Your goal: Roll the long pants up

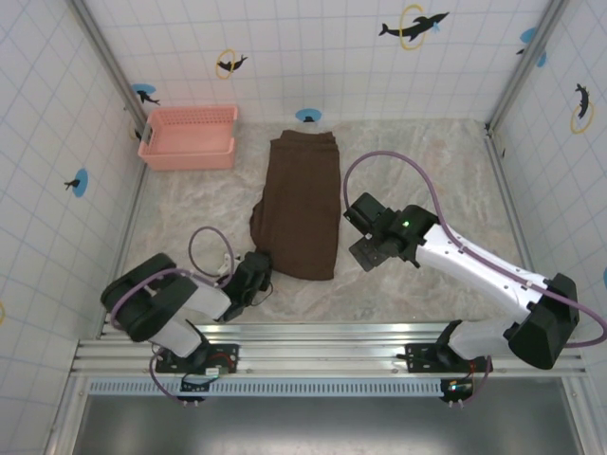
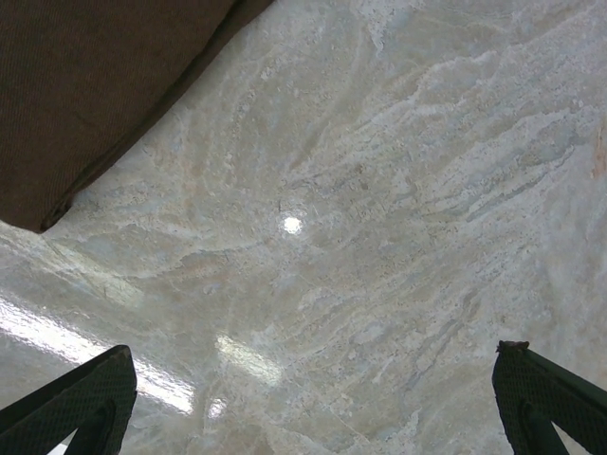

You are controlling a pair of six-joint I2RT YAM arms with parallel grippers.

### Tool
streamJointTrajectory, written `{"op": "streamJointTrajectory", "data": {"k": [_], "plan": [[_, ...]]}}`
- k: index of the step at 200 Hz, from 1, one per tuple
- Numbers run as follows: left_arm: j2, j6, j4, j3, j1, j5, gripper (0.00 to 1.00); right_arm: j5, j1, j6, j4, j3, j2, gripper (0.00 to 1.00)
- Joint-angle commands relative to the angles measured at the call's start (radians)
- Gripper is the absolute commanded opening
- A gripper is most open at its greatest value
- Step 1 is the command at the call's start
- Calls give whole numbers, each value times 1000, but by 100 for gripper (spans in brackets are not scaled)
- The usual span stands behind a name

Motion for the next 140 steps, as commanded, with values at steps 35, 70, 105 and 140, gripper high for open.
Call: {"op": "streamJointTrajectory", "data": {"k": [35,70,105,140], "plan": [[-213,109,-805,127,52,157,0,-40,30,-57,49,30,26,100],[-107,124,-891,239,77,277,0,18,100,-132,94,24,35,99],[-87,169,-1067,399,134,347,0,168,193,-220,130,-1,37,99],[-60,190,-1349,593,211,396,0,320,282,-307,239,-77,31,99]]}}
